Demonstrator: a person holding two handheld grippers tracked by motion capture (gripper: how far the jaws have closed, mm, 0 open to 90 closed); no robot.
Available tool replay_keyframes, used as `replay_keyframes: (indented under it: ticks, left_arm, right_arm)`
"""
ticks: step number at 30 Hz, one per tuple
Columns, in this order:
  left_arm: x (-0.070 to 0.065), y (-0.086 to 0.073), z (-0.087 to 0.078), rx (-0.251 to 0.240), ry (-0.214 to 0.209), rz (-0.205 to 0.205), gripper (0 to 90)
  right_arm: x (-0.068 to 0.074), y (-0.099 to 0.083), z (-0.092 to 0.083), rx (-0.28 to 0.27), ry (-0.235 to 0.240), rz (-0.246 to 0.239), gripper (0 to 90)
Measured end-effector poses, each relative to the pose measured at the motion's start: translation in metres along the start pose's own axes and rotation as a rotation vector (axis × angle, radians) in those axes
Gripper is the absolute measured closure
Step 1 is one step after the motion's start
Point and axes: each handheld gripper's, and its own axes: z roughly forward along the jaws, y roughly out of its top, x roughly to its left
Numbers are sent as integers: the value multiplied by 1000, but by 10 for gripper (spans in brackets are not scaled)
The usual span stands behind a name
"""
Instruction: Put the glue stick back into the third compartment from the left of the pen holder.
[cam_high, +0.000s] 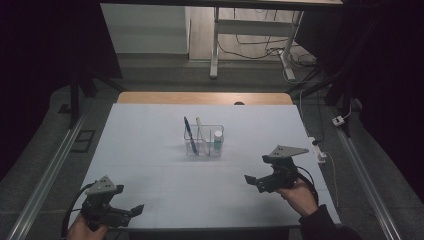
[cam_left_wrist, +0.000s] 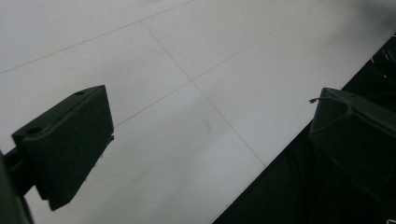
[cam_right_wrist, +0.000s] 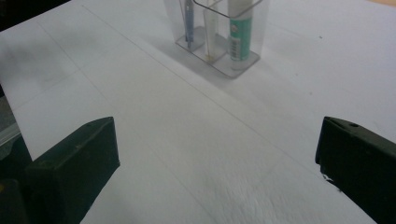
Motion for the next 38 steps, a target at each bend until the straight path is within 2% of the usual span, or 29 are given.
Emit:
replay_keyframes:
  ticks: [11,21,29,35,38]
  left_arm:
    - [0,0,0,-2,1,2,0]
    - [0,-1,-1,-1,7,0,0]
    - [0,-1,-1,1,10,-2,0]
    - [0,-1,0,8,11,-3,0]
    - [0,0,0,6,8,-8,0]
  right_arm:
    - [-7,-24,-31,-15,-71,44,0]
    - [-12,-50,-57,17,-152,96,0]
    - [-13,-65,-67,61,-184,121,0]
    - [-12,-69,-73,79,-200,150,0]
    - [-11,-70,-73,95,-207,148,0]
